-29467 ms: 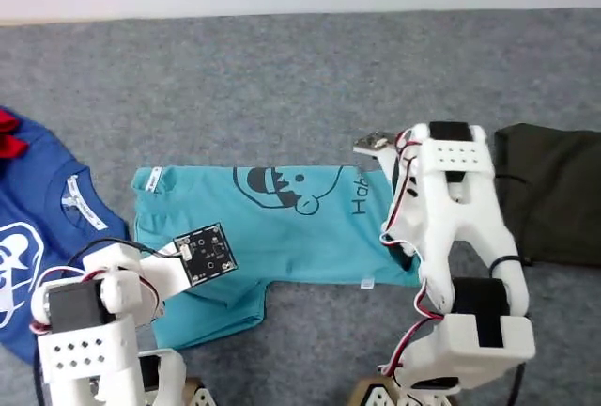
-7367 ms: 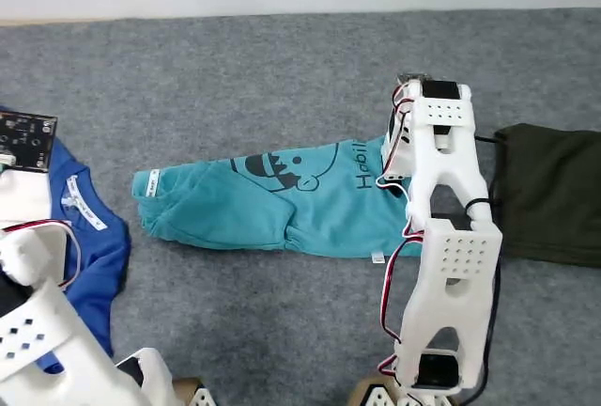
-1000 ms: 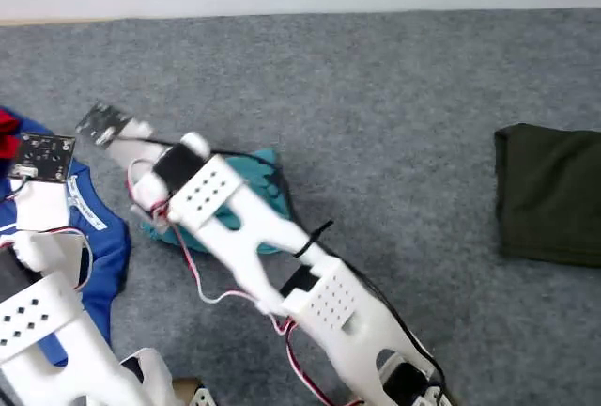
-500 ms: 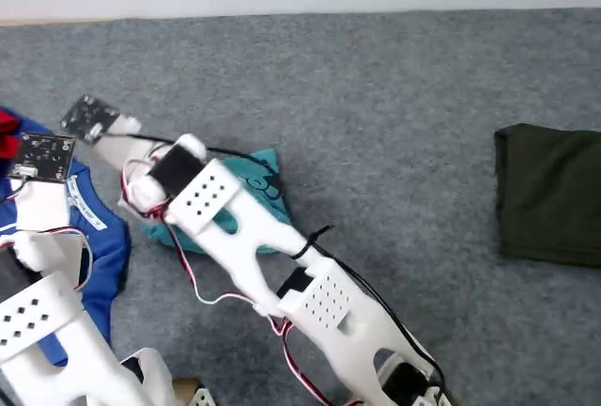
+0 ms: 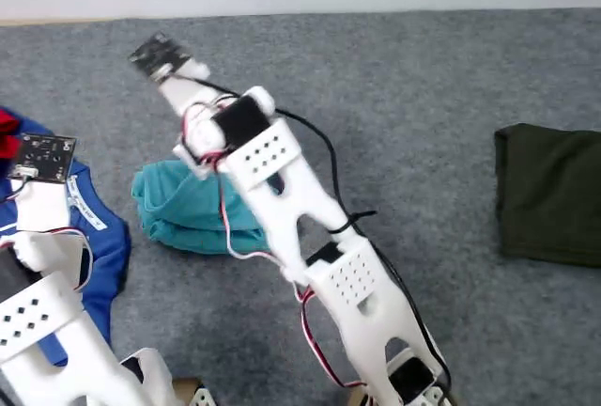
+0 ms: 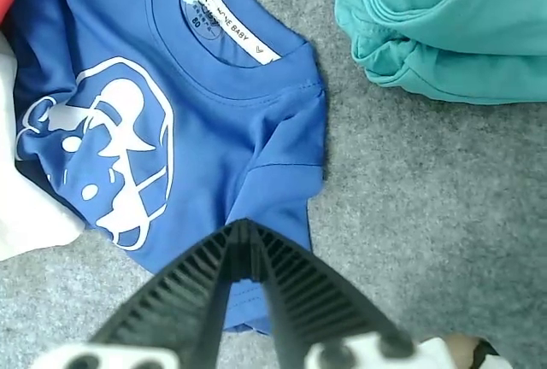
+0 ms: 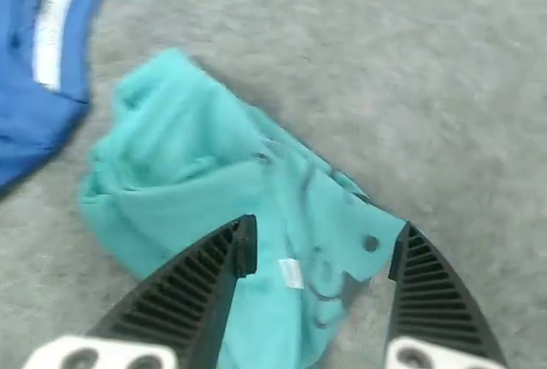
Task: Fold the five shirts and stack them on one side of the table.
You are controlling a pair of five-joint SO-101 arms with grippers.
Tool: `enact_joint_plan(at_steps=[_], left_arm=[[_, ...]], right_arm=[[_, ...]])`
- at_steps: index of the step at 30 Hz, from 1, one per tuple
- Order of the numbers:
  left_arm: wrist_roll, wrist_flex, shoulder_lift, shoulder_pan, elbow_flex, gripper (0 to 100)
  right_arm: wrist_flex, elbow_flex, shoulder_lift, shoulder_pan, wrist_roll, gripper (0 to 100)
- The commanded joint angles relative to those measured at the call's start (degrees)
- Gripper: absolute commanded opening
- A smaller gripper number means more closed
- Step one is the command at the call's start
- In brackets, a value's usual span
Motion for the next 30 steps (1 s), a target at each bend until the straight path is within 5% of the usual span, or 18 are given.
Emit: enact_joint_plan(at_steps=[1,20,30], left_arm=[[0.0,0.26,-0.88,-0.09,-0.48,0],[0.0,0.0,-0.88,-0.09,-0.22,0],[0.0,0.09,-0.88,-0.09,-0.22,0]], right_arm=[[0.75,-2.73,3.47,1.45,0.53,26.4],[0.92,-2.37,11.91,-1.36,0.0,25.7],[2.24,-3.16,12.97,-2.86,3.52,1.7]])
